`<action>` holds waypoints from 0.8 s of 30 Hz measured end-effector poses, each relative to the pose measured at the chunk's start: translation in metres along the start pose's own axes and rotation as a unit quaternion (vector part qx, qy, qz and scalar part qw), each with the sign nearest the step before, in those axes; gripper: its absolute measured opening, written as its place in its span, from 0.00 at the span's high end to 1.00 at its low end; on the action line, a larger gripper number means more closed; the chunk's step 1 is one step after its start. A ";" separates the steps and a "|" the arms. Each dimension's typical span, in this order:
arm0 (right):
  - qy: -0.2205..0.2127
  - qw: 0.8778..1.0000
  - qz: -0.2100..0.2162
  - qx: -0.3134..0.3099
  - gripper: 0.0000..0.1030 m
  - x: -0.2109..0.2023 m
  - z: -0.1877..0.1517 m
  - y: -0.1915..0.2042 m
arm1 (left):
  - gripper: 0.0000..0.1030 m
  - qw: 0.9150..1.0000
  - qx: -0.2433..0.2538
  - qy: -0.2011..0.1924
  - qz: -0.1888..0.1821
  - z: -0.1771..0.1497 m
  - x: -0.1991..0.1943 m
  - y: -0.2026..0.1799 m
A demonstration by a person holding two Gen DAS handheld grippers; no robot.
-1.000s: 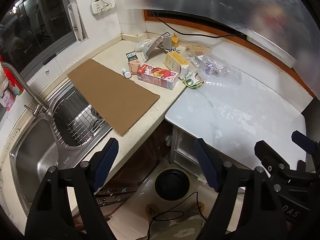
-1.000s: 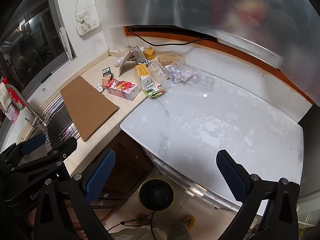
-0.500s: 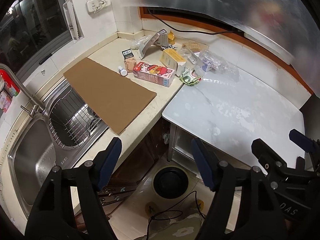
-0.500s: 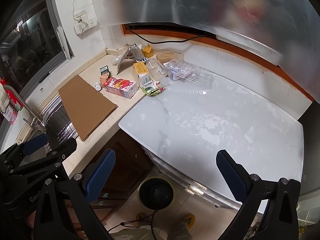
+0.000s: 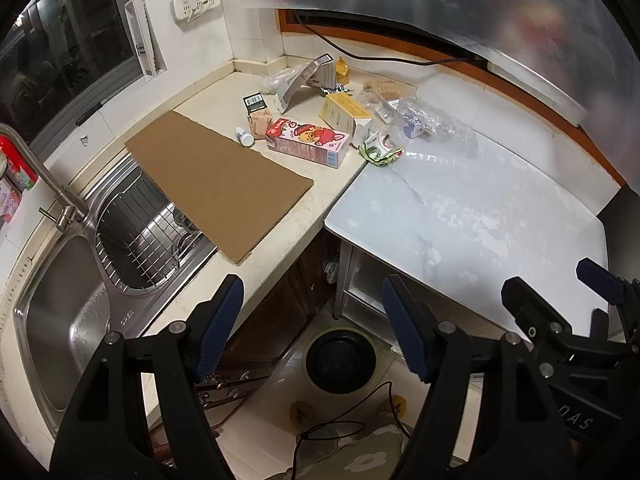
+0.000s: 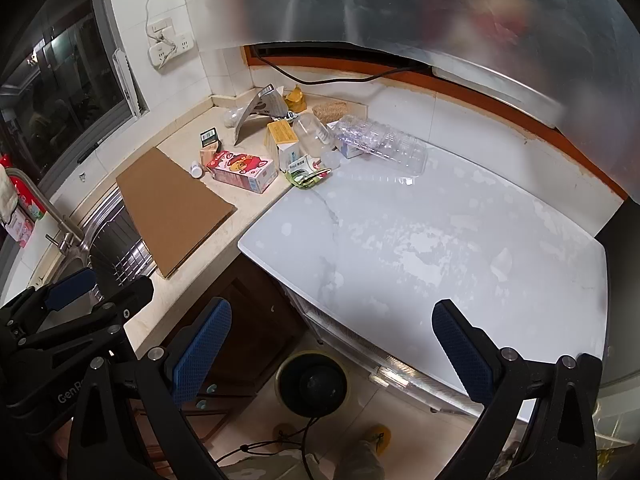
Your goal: Collect trash
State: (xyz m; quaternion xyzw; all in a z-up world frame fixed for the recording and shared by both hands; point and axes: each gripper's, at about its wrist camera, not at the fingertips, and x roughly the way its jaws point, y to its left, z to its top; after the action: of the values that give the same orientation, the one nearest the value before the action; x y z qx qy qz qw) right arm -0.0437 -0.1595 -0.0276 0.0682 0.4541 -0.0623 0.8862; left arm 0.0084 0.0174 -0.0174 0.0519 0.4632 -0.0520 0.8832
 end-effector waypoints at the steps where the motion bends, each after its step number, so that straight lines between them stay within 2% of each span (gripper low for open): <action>1: 0.000 1.000 0.000 0.000 0.01 0.000 0.000 0.000 | 0.32 1.000 0.000 0.000 0.000 -0.001 0.000 0.001; 18: 0.001 1.000 -0.012 0.000 0.01 0.003 -0.001 0.008 | 0.32 1.000 0.003 -0.005 -0.001 0.000 -0.001 0.000; 24: -0.001 1.000 -0.021 0.004 0.01 0.002 0.003 0.019 | 0.32 1.000 0.011 -0.002 -0.012 0.008 0.002 0.008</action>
State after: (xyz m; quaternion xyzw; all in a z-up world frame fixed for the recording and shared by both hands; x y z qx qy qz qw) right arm -0.0366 -0.1419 -0.0261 0.0624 0.4543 -0.0832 0.8848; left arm 0.0174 0.0238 -0.0140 0.0562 0.4611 -0.0680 0.8829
